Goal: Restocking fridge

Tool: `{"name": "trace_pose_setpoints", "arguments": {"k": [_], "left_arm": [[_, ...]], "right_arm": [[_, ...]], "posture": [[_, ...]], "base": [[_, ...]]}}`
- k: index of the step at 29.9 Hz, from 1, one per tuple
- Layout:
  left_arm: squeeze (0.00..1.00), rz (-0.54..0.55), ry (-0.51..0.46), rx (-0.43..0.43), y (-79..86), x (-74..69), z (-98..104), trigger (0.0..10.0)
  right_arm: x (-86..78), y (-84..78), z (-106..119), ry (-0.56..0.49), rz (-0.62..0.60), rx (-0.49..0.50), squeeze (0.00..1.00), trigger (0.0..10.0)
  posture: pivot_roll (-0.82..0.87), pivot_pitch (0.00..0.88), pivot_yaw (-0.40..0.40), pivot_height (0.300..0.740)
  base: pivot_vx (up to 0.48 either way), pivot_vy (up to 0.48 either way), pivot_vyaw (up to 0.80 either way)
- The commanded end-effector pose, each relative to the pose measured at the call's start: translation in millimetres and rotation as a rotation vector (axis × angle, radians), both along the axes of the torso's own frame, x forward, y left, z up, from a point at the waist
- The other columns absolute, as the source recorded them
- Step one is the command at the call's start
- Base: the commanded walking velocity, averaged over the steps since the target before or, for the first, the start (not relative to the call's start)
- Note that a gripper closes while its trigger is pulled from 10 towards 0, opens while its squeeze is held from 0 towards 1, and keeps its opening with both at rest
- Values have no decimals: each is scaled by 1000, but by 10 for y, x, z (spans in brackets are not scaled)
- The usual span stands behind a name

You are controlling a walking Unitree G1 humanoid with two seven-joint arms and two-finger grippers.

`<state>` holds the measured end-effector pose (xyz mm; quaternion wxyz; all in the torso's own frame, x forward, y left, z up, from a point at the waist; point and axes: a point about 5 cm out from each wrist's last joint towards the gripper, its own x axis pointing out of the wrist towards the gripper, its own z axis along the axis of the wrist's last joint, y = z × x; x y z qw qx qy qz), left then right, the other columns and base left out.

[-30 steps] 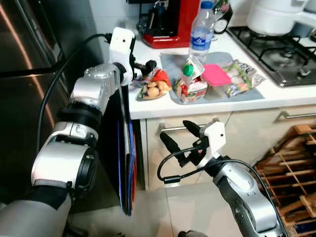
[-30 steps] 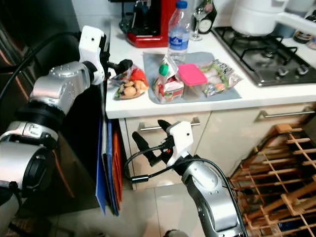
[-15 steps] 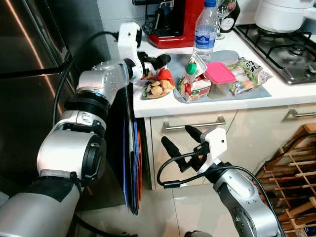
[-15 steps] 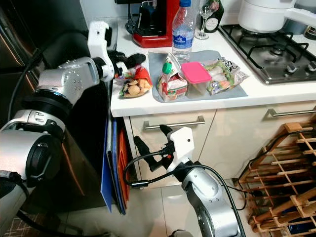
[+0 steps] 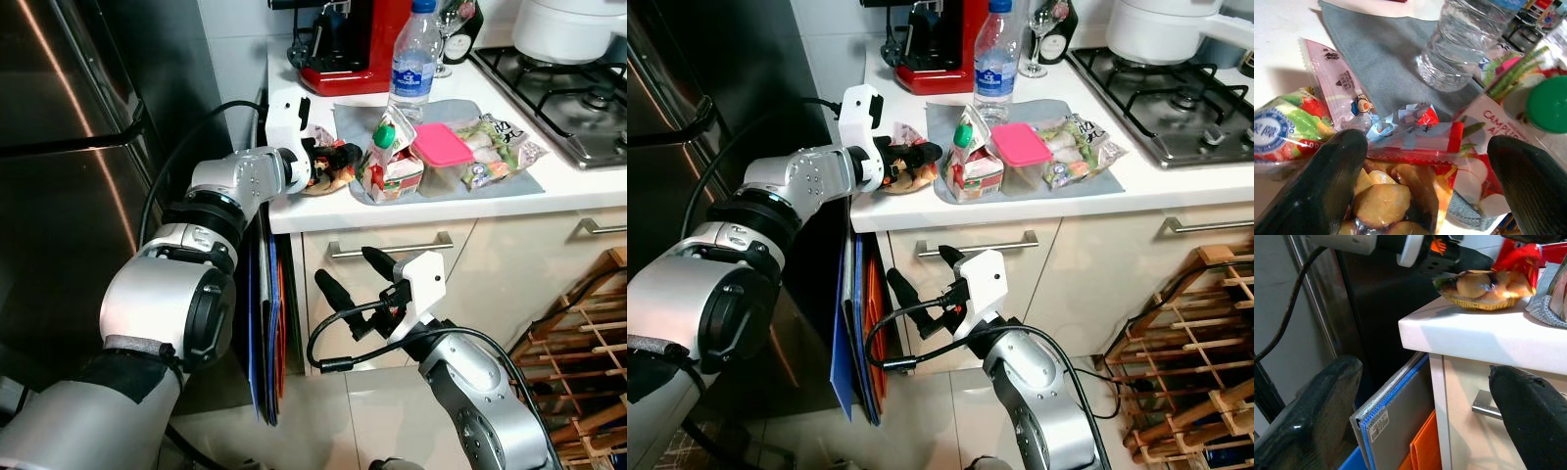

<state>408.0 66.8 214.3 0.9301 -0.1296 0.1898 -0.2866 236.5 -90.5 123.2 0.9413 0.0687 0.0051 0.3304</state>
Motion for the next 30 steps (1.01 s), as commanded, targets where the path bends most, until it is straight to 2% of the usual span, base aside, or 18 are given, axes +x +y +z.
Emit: {"name": "trace_pose_setpoints", "arguments": {"k": [1, 6, 11, 13, 16, 19, 24, 27, 28, 29, 30], "left_arm": [[0, 6, 67, 57, -11, -46, -211, 10000], [0, 11, 110, 141, 21, -106, -457, 10000], [0, 13, 114, 288, 141, -161, -695, 10000], [0, 19, 64, 389, 222, -153, -732, 10000], [0, 17, 58, 396, 235, -150, -728, 10000], [0, 4, 29, 469, 276, -157, -769, 10000], [0, -30, 28, 526, 265, -210, -895, 10000], [0, -46, -3, 600, 294, -223, -941, 10000], [0, -51, -12, 626, 309, -228, -960, 8980], [0, -54, -17, 640, 317, -232, -973, 8980], [0, -61, -25, 666, 328, -242, -999, 0]], "right_arm": [[10, 39, 22, -2, 13, 0, 0, 10000], [4, 29, 16, 1, 11, 0, 0, 10000], [1, 34, 10, 5, 15, -2, 0, 10000], [-1, 43, 1, 8, 21, -5, 0, 10000], [-1, 45, -3, 9, 22, -5, 0, 10000], [7, 48, -18, 12, 25, -9, 0, 10000], [13, 57, -28, 13, 32, -14, 0, 10000], [18, 50, -35, 14, 32, -17, 0, 10000], [19, 47, -37, 14, 32, -19, 0, 10000], [20, 46, -39, 14, 32, -21, 0, 10000], [23, 42, -41, 14, 32, -23, 0, 10000]], "posture": [[-142, 0, 116, 740], [-144, 0, 117, 740], [-141, 0, 114, 740], [-139, 0, 114, 740], [-139, 0, 114, 740], [-131, 0, 110, 740], [-133, 0, 108, 740], [-136, 0, 104, 740], [-136, 0, 104, 740], [-138, 0, 103, 740], [-138, 0, 102, 740]], "base": [[0, 0, 0], [0, 0, 0], [0, 0, 0], [0, 0, 0], [0, 0, 0], [0, 0, 0], [0, 0, 0], [0, 0, 0], [0, 0, 0], [0, 0, 0], [0, 0, 0]]}}
